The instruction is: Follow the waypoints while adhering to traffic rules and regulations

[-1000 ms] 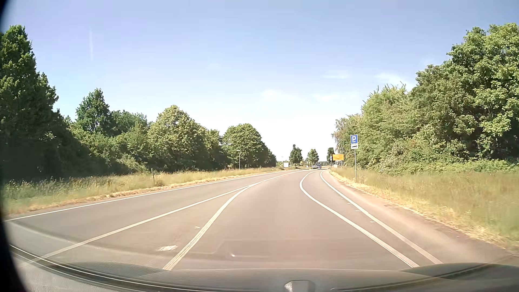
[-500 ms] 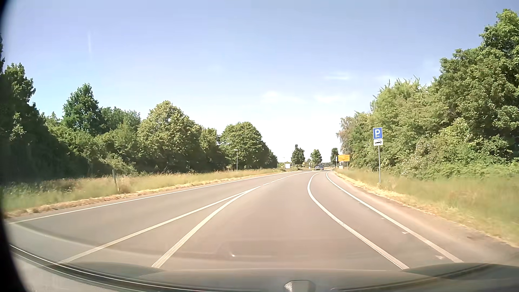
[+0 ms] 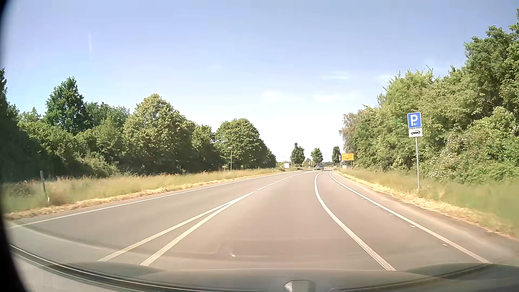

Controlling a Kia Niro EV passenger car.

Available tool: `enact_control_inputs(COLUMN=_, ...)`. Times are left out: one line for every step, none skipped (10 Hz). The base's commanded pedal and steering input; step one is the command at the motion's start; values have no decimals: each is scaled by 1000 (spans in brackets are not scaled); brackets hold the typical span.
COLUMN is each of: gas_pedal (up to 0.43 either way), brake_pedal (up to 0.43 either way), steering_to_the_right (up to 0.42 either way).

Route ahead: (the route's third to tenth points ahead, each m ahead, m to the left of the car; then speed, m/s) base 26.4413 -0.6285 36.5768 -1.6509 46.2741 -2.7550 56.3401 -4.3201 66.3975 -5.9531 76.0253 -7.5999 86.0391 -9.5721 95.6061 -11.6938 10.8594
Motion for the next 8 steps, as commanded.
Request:
enact_control_inputs(gas_pedal=59, brake_pedal=30, steering_to_the_right=10)
enact_control_inputs(gas_pedal=59, brake_pedal=30, steering_to_the_right=13)
enact_control_inputs(gas_pedal=59, brake_pedal=30, steering_to_the_right=15)
enact_control_inputs(gas_pedal=59, brake_pedal=30, steering_to_the_right=18)
enact_control_inputs(gas_pedal=59, brake_pedal=30, steering_to_the_right=20)
enact_control_inputs(gas_pedal=59, brake_pedal=30, steering_to_the_right=21)
enact_control_inputs(gas_pedal=59, brake_pedal=30, steering_to_the_right=21)
enact_control_inputs(gas_pedal=59, brake_pedal=30, steering_to_the_right=22)
